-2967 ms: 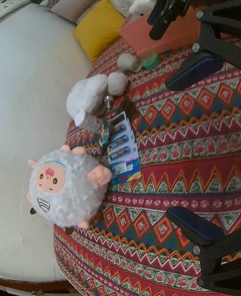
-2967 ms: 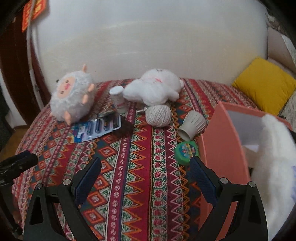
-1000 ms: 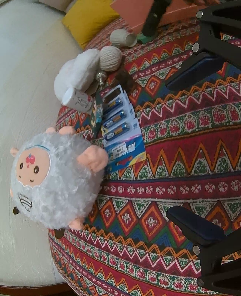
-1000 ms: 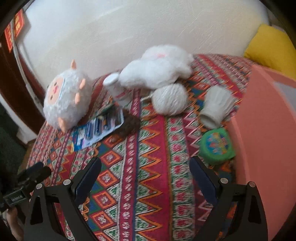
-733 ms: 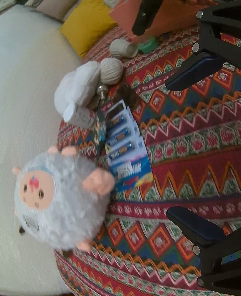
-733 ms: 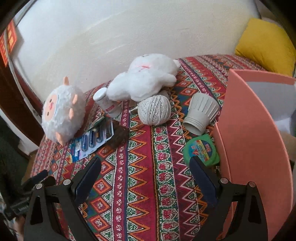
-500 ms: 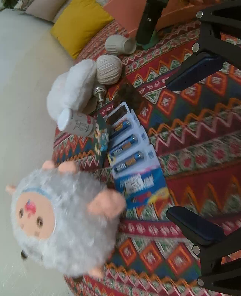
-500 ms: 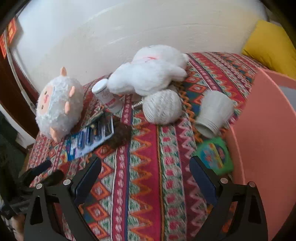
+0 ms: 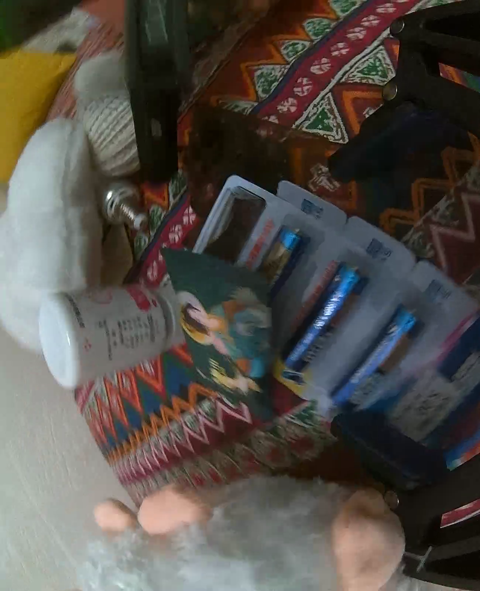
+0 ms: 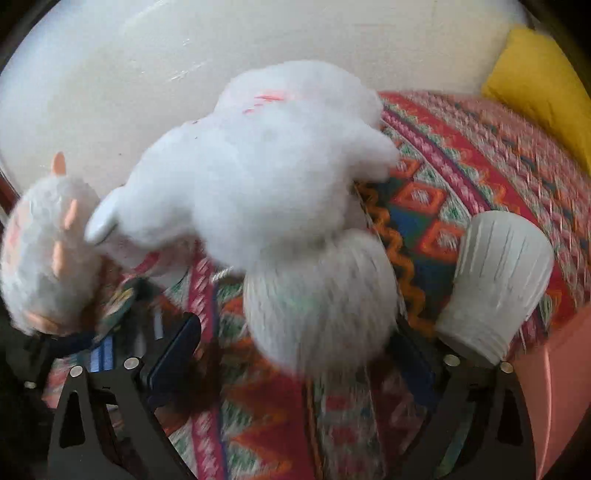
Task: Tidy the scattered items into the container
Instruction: 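Grasp the blue battery blister pack with the left tool while the right grasps the twine ball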
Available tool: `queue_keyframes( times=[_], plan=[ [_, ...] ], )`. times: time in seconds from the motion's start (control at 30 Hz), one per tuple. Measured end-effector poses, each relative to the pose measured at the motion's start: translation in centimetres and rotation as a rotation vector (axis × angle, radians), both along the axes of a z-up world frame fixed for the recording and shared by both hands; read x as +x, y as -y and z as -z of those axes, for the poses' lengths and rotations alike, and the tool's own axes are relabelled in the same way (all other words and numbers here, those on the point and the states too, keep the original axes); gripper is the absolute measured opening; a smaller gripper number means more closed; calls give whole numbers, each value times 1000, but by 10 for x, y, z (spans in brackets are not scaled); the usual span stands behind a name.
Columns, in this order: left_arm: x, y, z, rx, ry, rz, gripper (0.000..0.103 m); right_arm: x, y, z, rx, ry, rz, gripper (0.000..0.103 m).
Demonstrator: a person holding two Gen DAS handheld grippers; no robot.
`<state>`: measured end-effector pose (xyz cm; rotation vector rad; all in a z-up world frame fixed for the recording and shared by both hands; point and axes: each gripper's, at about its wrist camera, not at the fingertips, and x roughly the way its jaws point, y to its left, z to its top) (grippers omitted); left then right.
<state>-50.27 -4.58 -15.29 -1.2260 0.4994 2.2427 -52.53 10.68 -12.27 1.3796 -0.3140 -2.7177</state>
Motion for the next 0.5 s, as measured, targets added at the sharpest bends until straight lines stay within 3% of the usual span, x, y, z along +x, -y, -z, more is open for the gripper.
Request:
queue_keyframes(
  times=[0.03, 0.07, 0.17, 0.23, 0.33, 0.5],
  plan=[
    [-3, -1, -1, -4, 14, -9, 103, 0, 2, 0, 13, -4, -10, 69],
    [-5, -1, -2, -7, 29, -26, 103, 0, 4, 1, 27, -7, -21, 64],
    [-1, 1, -7, 5, 55, -83, 90, -1, 11, 2, 66, -18, -52, 63],
    [12, 8, -13, 35, 67, -122, 79, 15, 10, 0, 20, 4, -68, 63],
    [48, 16, -16, 53, 97, -139, 79, 46, 6, -3, -64, 53, -94, 63],
    [134, 40, -31, 97, 118, -244, 78, 106, 14, -17, -67, 80, -182, 63]
  ],
)
